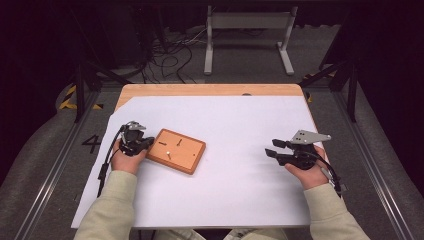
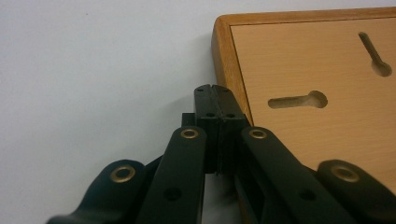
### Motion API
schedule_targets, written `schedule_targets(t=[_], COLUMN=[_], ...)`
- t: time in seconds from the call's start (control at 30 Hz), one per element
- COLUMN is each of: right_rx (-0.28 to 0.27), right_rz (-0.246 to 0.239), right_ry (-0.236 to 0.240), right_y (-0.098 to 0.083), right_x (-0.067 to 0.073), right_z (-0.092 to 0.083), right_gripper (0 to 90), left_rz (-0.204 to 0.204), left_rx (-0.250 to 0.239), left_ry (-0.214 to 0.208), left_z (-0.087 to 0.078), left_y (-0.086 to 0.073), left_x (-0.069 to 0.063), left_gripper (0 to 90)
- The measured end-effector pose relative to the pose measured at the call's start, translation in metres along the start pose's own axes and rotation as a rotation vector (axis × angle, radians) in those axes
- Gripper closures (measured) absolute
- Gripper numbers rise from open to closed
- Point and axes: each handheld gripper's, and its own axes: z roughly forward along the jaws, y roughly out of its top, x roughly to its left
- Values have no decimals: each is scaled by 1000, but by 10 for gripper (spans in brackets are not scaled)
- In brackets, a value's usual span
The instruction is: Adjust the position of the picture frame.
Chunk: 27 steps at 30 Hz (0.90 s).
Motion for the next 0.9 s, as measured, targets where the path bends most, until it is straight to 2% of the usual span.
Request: schedule_targets(t=[0.07, 0.2, 0.3, 0.43, 0.53, 0.67, 0.9], right_rx=[0, -2, 0, -1, -1, -3, -1], right_rz=[0, -1, -1, -1, -1, 0, 1], right_ry=[1, 2, 2, 5, 5, 5, 7], right_y=[0, 1, 1, 1, 1, 1, 2], right_x=[0, 0, 0, 0, 0, 0, 0], right_z=[0, 0, 1, 1, 1, 0, 0], right_gripper=[515, 515, 515, 515, 515, 515, 519], left_rz=[-16, -10, -12, 9, 10, 30, 30], left_rx=[-8, -8, -3, 6, 6, 10, 16], left_ry=[-8, 0, -39, -67, -100, -118, -175], left_z=[0, 0, 0, 2, 4, 5, 8], left_y=[-1, -1, -2, 0, 0, 0, 1], left_x=[1, -1, -3, -14, -22, -32, -48], left_gripper=[900, 900, 900, 900, 900, 900, 900])
